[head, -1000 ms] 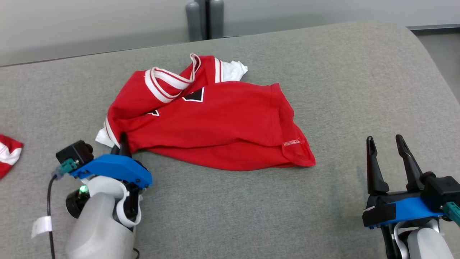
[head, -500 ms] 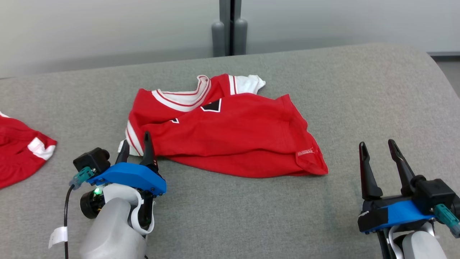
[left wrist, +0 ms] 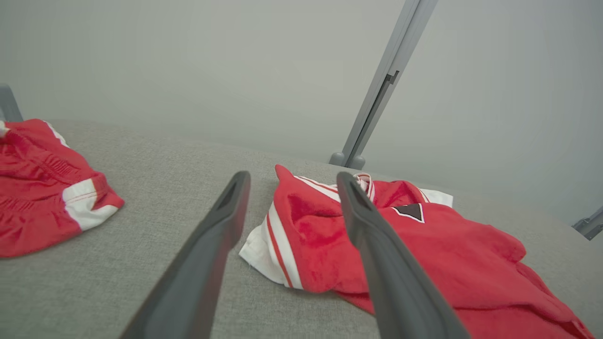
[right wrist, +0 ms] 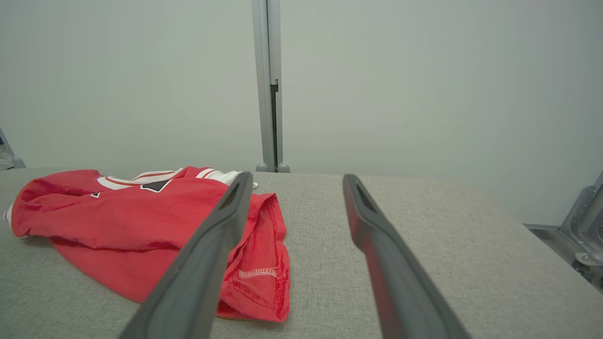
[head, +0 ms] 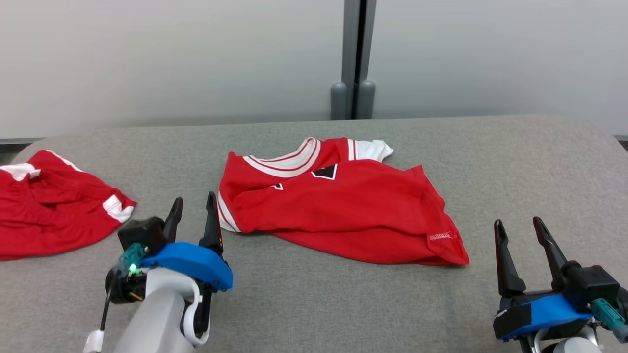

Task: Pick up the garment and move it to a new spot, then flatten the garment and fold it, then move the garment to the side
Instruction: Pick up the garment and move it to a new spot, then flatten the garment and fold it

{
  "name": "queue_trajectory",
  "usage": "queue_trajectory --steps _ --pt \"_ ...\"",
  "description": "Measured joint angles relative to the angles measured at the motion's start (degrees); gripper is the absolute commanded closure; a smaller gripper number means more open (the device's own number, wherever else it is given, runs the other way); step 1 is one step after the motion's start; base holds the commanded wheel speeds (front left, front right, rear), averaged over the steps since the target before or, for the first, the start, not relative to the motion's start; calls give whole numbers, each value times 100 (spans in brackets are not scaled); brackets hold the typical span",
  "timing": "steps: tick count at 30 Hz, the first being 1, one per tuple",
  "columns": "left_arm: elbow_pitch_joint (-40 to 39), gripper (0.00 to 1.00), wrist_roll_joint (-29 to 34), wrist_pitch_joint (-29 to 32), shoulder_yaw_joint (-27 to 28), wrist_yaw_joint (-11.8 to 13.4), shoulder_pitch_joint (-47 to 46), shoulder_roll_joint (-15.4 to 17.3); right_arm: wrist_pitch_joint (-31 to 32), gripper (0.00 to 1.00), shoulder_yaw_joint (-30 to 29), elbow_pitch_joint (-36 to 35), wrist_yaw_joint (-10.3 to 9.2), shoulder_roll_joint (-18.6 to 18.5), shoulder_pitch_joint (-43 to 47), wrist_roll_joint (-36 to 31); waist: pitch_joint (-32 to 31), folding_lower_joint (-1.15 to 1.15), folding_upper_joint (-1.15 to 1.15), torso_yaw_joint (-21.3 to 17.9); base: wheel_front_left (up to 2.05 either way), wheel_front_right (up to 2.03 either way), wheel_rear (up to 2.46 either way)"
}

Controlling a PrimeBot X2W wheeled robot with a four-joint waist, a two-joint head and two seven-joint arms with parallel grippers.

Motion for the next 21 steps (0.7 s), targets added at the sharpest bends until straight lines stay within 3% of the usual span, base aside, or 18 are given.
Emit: queue_trajectory --steps 13,21 --pt "-1054 0 497 -8 -4 320 1347 12 0 0 122 73 0 0 359 138 -184 0 1 176 0 0 0" --pt "-1478 0 577 -9 151 358 1808 -31 0 0 198 146 0 -1 441 256 -231 1 1 167 0 0 0"
